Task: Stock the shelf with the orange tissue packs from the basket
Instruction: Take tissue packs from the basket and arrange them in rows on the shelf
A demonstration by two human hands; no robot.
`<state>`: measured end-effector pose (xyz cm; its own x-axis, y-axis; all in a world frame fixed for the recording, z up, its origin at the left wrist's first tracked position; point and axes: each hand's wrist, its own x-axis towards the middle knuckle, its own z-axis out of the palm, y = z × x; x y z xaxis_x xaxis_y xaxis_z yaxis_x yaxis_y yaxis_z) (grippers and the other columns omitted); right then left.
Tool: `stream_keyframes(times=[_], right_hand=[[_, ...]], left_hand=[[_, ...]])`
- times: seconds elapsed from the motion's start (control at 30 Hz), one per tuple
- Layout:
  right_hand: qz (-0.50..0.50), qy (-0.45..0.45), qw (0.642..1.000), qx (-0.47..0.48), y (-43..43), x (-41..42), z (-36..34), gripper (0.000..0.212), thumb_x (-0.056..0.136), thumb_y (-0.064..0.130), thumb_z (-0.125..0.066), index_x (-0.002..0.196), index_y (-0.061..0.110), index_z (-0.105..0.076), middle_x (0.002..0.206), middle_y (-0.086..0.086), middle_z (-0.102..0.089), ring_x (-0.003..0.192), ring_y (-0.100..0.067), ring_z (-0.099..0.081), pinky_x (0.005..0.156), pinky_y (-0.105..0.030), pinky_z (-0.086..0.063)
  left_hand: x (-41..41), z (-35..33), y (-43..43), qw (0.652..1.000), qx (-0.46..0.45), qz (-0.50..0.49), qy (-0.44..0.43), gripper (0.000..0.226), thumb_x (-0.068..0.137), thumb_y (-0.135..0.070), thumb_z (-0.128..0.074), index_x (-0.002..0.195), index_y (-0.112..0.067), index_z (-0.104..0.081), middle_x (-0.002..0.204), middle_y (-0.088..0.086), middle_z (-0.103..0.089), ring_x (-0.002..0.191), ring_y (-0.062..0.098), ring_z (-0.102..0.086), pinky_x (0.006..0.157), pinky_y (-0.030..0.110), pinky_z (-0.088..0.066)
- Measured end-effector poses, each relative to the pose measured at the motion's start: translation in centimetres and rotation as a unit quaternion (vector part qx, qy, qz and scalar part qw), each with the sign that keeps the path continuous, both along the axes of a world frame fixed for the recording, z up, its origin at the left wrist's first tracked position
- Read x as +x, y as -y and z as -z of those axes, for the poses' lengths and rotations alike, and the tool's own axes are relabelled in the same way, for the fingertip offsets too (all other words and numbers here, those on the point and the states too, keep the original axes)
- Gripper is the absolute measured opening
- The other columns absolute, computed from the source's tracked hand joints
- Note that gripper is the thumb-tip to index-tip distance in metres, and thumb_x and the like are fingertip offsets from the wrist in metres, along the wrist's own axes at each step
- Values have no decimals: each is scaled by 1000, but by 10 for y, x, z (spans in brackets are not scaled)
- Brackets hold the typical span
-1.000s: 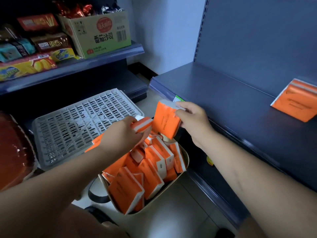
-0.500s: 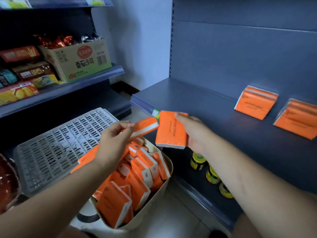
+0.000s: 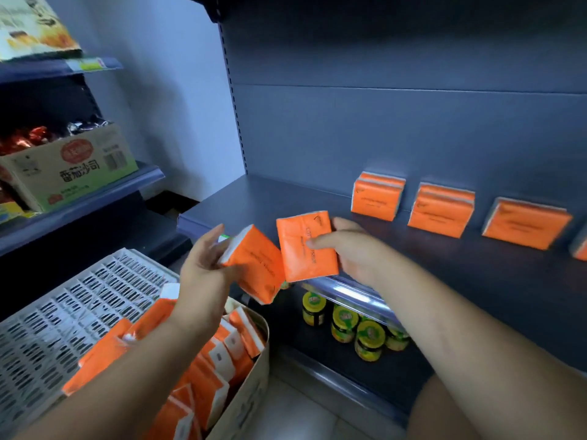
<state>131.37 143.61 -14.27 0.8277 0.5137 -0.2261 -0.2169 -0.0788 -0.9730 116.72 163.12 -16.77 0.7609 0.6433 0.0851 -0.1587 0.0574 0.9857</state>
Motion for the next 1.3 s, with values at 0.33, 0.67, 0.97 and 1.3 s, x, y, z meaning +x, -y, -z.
stream_keyframes(times=[0.33, 0.67, 0.97, 1.3], right_hand=[[140, 61, 988, -20, 105, 31, -17, 69, 64, 10, -91, 126, 14, -63, 112, -5, -77, 103, -25, -74, 94, -46, -59], [272, 146, 946, -100, 249, 32, -8, 53, 76, 1, -84, 116, 21, -56, 112, -2, -68, 101, -17, -68, 68, -28, -49], [399, 210, 867, -215, 347, 53, -15, 47, 66, 11, -84, 104, 24, -61, 106, 5, -70, 102, -20, -68, 89, -41, -56], [446, 287, 797, -289, 417, 68, -14, 48, 74, 1, -74, 117, 20, -66, 115, -3, -69, 109, -21, -62, 74, -21, -33]], left_hand=[[73, -18, 77, 992, -57, 115, -21, 53, 72, -15, -87, 119, -2, -66, 110, 14, -74, 101, 28, -72, 96, 46, -56], [134, -37, 193, 979, 18, 205, 0, 10, 99, -30, -69, 94, -23, -73, 85, -6, -73, 77, 10, -68, 69, 32, -56], [193, -60, 290, 944, 180, 275, -18, 28, 88, -28, -83, 102, -15, -62, 87, -3, -73, 70, 3, -69, 63, 19, -55], [268, -54, 380, 826, 411, 385, 2, 26, 78, -36, -86, 95, -24, -71, 81, -15, -71, 79, 11, -67, 81, 36, -54]])
